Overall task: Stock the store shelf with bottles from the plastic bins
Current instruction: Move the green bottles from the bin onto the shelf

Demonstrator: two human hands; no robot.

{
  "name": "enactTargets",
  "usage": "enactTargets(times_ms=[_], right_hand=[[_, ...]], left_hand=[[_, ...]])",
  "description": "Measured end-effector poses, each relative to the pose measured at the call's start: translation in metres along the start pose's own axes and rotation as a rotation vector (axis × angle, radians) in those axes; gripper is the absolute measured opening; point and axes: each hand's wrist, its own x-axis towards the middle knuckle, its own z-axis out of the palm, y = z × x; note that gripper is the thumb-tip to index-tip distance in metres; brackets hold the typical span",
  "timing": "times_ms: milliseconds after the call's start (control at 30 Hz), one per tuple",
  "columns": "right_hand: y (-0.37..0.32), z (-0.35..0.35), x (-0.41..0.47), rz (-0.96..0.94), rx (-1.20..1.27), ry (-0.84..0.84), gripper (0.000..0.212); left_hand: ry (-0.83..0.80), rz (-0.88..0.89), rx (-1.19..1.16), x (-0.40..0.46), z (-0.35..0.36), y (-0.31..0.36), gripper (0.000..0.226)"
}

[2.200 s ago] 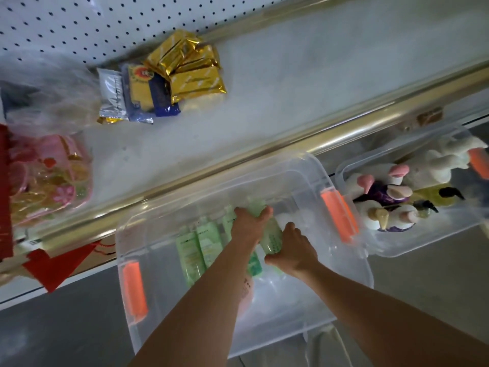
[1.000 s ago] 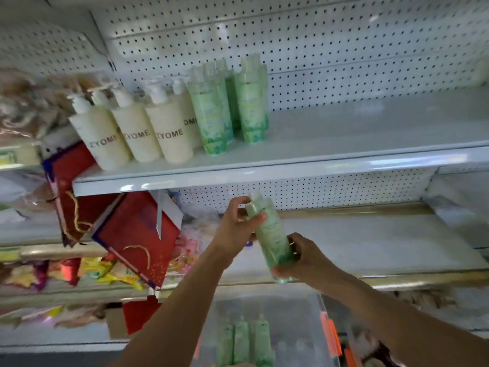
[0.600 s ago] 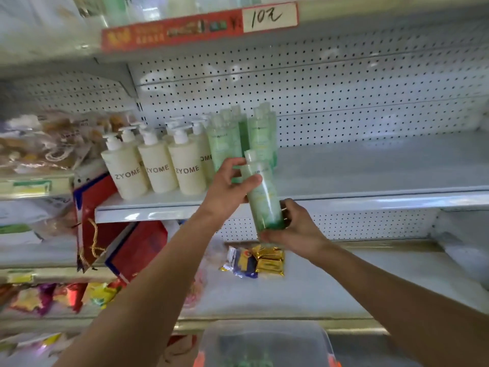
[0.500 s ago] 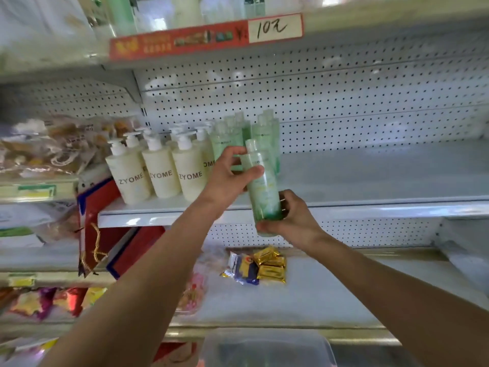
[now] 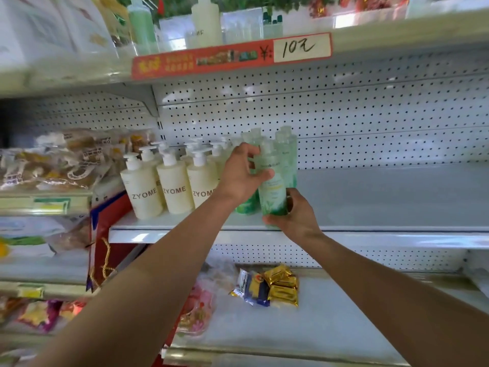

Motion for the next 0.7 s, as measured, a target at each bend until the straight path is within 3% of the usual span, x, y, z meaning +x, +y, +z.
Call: enactTargets(times_ms=[233,433,700], right_hand=[[0.000,0.005,0.018,0.008,-0.125,-0.013,0.053],[0.002,0.009,0.027,0.025,-0.159,-0.002,0.043],[0.000,0.009,0.031,0.042,-0.195,-0.008,0.047]], left_hand=[[-0.031,0.060,0.261,0.016,0.004,0.003,0.050],[-0.028,0.048,0.364,0.025,0.007,0.002,0.050],[-0.028,0.039,0.387,0.028,0.010,0.004,0.050]])
